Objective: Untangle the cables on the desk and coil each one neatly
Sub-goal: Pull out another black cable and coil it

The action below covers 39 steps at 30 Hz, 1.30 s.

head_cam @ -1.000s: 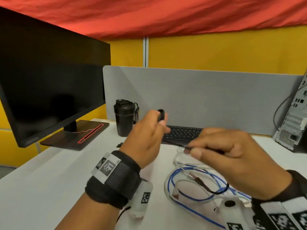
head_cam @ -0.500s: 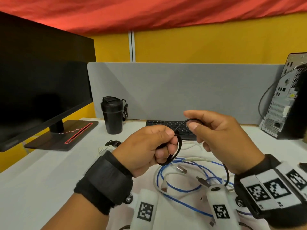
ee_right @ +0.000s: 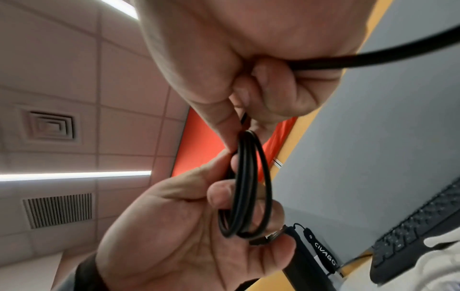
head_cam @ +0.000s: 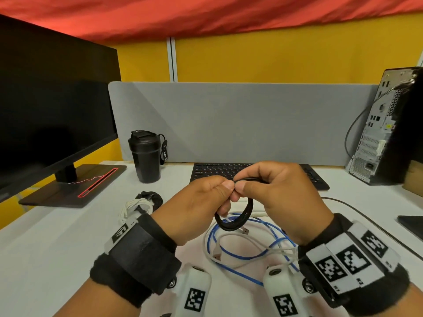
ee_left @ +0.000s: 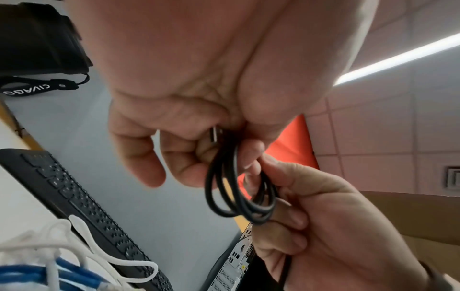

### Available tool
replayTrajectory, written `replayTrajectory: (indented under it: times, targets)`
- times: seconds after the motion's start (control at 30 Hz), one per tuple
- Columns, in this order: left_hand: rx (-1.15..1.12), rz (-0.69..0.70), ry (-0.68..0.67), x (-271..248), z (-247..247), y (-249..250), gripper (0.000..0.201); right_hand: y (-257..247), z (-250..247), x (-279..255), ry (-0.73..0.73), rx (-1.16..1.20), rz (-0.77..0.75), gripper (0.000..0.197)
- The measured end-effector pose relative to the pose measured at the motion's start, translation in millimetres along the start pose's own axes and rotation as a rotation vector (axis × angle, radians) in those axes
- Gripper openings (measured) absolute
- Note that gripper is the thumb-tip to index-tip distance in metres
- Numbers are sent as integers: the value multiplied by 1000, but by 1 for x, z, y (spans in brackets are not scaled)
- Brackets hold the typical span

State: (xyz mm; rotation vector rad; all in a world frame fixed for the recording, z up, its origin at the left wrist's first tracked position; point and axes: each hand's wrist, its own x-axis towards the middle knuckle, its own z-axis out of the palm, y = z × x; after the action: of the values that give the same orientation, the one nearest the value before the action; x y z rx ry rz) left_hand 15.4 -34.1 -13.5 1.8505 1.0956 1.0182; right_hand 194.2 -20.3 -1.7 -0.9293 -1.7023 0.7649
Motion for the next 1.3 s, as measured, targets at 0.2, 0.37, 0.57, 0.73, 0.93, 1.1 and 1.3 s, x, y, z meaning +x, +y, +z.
replayTrajectory:
  times: [0.2, 0.37, 0.57, 0.73, 0.93, 1.1, 1.3]
  targets:
    - [369, 98, -24, -7, -7, 5, 25, -3, -1, 1, -10, 21, 58, 10]
    - [-52, -22, 214, -7, -26, 4, 27, -1, -23, 5, -17, -135, 80, 8]
    - [-697, -58, 136, -8, -20, 12, 26, -10, -37, 0, 169, -602, -139, 12]
    - [-562, -19, 135, -4, -4, 6, 34, -6, -24, 3, 251, 61, 14, 8]
    - [-230, 9, 182, -2, -5, -4, 26, -2, -10, 1, -38, 615, 400, 20]
    - [-114, 18, 90, -2, 1, -7, 24, 6, -8, 3, -16, 694, 476, 32]
    - [-68, 45, 157, -1, 6, -7, 26, 5, -6, 3, 54, 556, 441, 18]
